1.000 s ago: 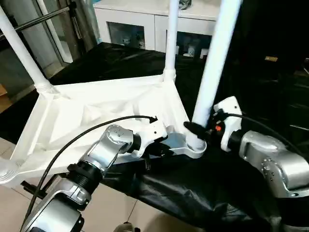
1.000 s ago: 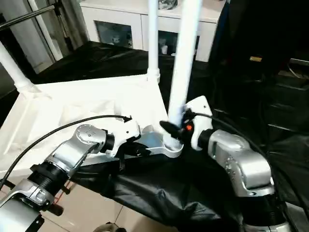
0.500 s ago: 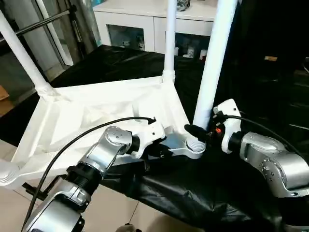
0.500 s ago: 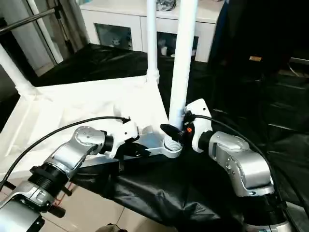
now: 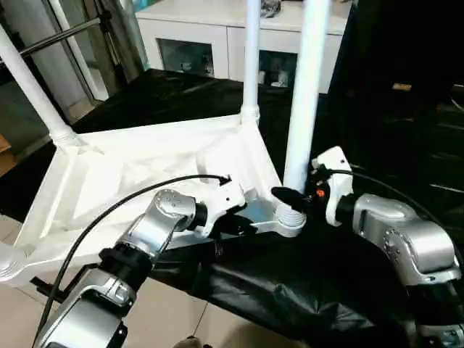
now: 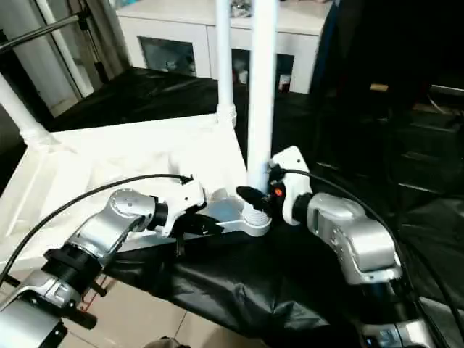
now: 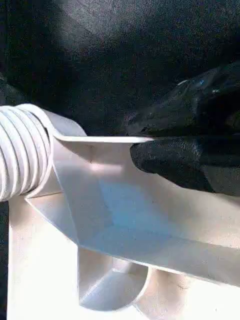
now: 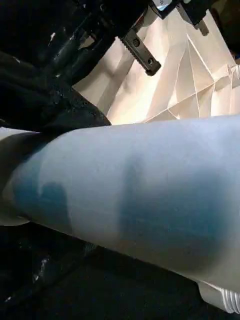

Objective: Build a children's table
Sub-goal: Insert table leg to table base

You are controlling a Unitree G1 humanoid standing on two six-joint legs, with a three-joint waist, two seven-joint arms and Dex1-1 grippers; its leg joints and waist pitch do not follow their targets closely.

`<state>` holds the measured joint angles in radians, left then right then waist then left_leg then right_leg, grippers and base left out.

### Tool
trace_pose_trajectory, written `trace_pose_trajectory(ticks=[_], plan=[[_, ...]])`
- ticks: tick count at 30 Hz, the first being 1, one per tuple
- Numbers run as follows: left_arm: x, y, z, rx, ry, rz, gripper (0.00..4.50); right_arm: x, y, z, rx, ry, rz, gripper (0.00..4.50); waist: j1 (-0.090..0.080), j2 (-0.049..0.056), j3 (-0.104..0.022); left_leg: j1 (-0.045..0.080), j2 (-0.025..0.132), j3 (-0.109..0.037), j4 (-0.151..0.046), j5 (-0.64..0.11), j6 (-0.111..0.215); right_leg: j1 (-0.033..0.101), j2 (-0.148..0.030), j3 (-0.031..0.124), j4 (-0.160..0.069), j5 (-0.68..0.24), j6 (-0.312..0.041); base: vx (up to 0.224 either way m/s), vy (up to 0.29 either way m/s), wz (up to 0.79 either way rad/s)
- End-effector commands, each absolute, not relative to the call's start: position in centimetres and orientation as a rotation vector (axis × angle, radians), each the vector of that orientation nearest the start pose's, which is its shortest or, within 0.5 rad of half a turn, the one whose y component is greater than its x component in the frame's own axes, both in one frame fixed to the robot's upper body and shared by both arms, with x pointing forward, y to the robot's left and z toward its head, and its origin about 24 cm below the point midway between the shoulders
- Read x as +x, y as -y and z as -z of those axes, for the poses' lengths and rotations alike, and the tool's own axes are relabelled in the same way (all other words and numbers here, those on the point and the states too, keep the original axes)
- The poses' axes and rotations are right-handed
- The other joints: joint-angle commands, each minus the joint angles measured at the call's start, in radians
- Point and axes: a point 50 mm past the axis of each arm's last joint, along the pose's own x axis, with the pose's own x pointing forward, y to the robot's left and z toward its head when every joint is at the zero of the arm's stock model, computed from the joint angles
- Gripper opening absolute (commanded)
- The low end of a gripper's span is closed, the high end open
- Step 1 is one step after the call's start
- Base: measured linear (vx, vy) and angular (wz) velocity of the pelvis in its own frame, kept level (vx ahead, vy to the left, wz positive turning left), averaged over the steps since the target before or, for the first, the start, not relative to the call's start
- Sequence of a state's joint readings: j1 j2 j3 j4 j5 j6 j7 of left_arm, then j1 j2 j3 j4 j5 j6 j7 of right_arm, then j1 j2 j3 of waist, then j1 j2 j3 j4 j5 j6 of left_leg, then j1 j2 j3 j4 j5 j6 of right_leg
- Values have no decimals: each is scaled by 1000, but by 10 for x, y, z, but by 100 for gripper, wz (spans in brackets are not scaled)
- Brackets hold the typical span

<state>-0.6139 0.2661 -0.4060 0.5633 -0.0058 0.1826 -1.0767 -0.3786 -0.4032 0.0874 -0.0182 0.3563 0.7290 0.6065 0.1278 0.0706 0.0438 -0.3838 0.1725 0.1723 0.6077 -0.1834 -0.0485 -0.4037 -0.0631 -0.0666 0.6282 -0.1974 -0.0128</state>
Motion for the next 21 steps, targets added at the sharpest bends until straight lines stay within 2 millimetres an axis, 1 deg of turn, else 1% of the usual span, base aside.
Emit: trace_pose_trajectory(ticks=[1,5,7,8,9,10,11,12,13,14,18,19,20,21], plan=[[314,-81,-52,320,-398,1363,0,297,151,-83,8,-442,-755,191,5,-32,-62,8,50,-21,-69,-139,31,50,-91,52,-96,-309,-122,0,0,0],[314,-82,-52,315,-400,1357,0,292,163,-74,84,-458,-715,191,7,-31,-62,8,49,-20,-67,-136,36,50,-93,54,-97,-302,-127,0,0,0],[314,-82,-52,315,-400,1357,0,292,163,-74,85,-459,-714,191,8,-32,-63,7,49,-20,-67,-132,37,51,-91,53,-96,-297,-126,0,0,0],[314,-82,-52,313,-400,1355,0,289,169,-69,115,-464,-688,191,8,-28,-64,6,50,-21,-68,-127,38,51,-91,52,-94,-285,-130,0,0,0],[315,-81,-52,313,-399,1353,0,286,173,-64,141,-472,-666,191,8,-28,-64,9,51,-20,-68,-131,39,48,-91,53,-96,-284,-130,0,0,0],[315,-81,-52,312,-399,1353,0,284,176,-60,161,-480,-645,191,12,-30,-65,6,49,-19,-67,-127,43,52,-92,53,-95,-270,-135,0,0,0],[315,-81,-52,313,-399,1352,0,281,180,-55,177,-487,-625,191,14,-27,-65,7,50,-20,-67,-127,44,51,-93,53,-95,-268,-136,0,0,0],[316,-80,-53,313,-399,1350,0,278,183,-50,186,-493,-606,191,13,-26,-65,6,50,-20,-67,-126,46,50,-92,52,-95,-264,-136,0,0,0],[316,-80,-53,313,-399,1349,0,276,184,-47,190,-496,-595,191,15,-28,-66,8,51,-19,-67,-128,47,49,-91,52,-96,-261,-136,0,0,0],[316,-80,-53,312,-398,1347,0,271,187,-42,195,-499,-582,191,14,-25,-65,7,51,-20,-68,-130,47,50,-91,51,-96,-265,-136,0,0,0],[318,-79,-53,310,-397,1336,0,266,188,-37,206,-499,-563,190,14,-23,-65,10,52,-21,-70,-150,44,48,-92,52,-100,-293,-129,0,0,0],[318,-79,-53,313,-395,1332,0,264,188,-35,214,-493,-558,190,14,-24,-65,9,52,-21,-71,-151,44,49,-92,52,-100,-294,-129,0,0,0],[319,-78,-53,315,-394,1325,0,262,189,-33,220,-490,-552,190,15,-23,-65,11,52,-21,-72,-155,44,47,-92,52,-102,-299,-126,0,0,0],[320,-78,-53,315,-391,1316,0,258,189,-29,226,-487,-545,190,15,-24,-64,10,52,-21,-73,-159,44,48,-93,52,-102,-300,-125,0,0,0]])
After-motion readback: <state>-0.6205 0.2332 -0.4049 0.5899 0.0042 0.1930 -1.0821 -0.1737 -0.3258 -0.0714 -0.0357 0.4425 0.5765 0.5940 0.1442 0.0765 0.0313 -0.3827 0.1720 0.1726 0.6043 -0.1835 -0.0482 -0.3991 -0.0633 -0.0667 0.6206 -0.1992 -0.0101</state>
